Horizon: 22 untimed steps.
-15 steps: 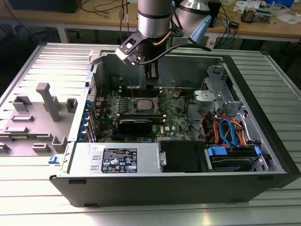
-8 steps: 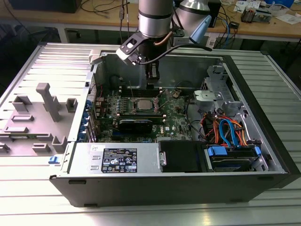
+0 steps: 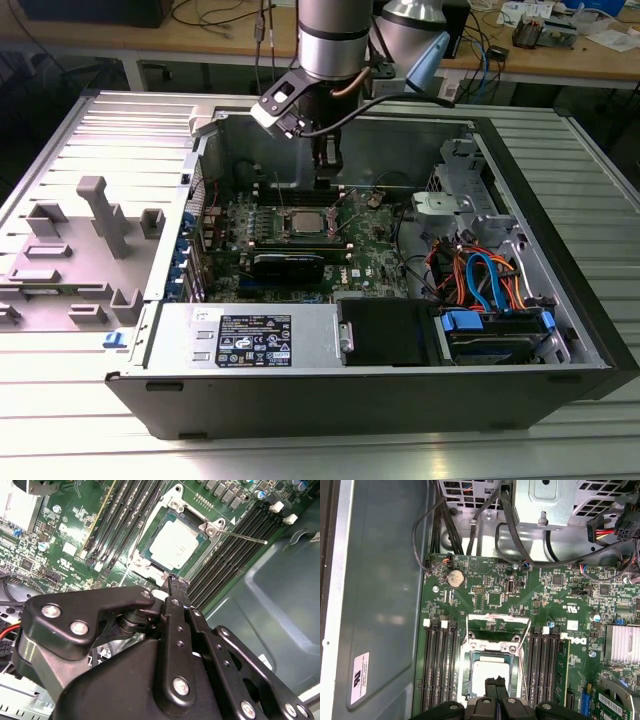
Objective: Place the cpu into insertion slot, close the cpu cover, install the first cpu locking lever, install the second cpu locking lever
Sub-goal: 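Close the cpu cover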
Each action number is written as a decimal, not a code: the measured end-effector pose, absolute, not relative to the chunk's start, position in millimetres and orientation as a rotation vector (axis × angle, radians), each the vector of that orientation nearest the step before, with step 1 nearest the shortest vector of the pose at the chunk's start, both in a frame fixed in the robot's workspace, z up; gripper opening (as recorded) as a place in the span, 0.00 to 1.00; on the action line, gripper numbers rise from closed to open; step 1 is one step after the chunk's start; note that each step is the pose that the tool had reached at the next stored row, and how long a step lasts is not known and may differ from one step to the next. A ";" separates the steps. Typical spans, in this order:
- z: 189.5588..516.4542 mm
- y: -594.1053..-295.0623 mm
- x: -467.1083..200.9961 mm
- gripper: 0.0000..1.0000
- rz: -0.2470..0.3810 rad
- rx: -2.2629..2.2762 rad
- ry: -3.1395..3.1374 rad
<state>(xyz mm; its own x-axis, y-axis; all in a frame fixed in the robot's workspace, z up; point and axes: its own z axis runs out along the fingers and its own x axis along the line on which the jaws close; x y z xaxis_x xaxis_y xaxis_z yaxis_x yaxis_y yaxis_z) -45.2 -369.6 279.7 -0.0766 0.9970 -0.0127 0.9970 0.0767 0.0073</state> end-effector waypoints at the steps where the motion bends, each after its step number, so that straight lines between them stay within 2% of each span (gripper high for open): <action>1: 279.7 -369.6 -44.8 0.11 -0.005 2.125 2.295; 22: 279.7 -369.6 -39.4 0.11 -0.005 2.125 2.295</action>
